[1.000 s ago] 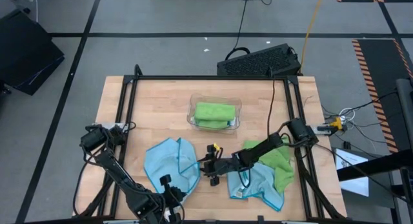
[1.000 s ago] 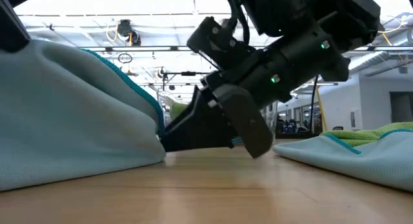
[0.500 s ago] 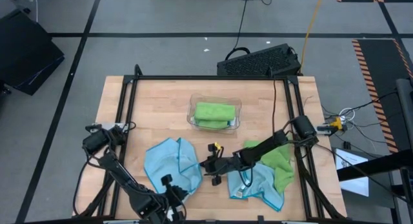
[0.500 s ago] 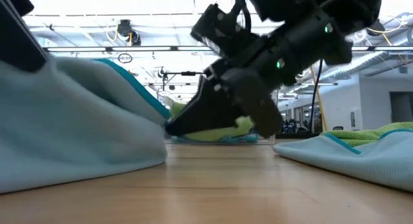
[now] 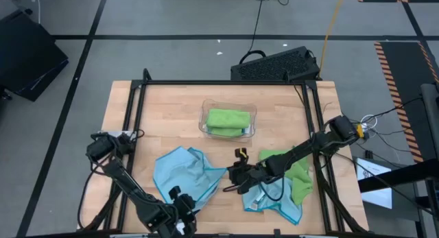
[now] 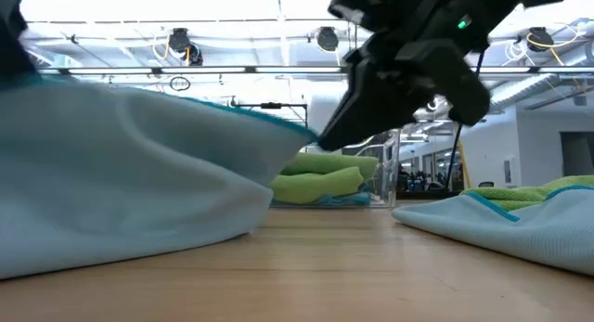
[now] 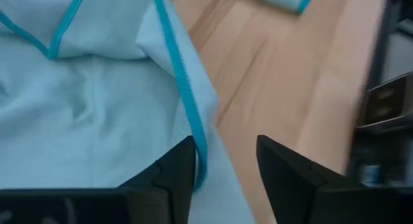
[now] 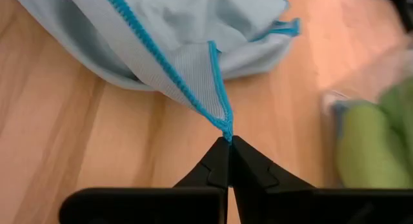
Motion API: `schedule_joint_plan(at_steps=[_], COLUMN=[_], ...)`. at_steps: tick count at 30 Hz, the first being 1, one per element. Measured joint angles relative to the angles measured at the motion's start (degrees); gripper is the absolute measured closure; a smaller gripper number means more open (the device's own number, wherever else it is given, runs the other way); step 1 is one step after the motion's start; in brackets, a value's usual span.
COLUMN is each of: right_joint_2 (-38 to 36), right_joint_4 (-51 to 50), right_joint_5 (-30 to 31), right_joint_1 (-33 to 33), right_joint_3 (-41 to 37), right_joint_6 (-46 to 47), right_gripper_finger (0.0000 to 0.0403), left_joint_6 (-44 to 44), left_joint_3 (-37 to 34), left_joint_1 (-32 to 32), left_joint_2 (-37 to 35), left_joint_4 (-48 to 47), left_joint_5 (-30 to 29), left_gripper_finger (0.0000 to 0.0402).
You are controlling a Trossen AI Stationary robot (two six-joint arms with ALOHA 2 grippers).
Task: Fold microfiber towels
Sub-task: Fold the left blue microfiber cloth
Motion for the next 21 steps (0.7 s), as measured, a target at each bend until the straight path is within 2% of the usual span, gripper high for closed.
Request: schedule_joint_plan(at_steps=[10, 14, 21], right_joint_2=[-6.6, -7.2, -7.2], right_joint_4=[-12.1, -12.6, -15.4], right_joint_5=[9.2, 9.3, 8.8], right_joint_1=[3.5, 4.6, 5.2], right_joint_3=[0.0, 0.0, 0.0], right_joint_6=[7.4, 7.7, 7.3], right_gripper_finger=[0.0401, 0.0401, 0.0401], left_joint_6=[5.3, 4.4, 2.7], left_joint_3=[0.0, 0.0, -4.3], left_joint_1=[-2.3, -2.5, -2.5], left_joint_2=[-1.6, -1.4, -1.4], left_joint_4=[2.8, 0.9, 4.7], left_joint_5=[-5.7, -7.9, -8.9], left_gripper_finger=[0.0220, 0.0220, 0.0220])
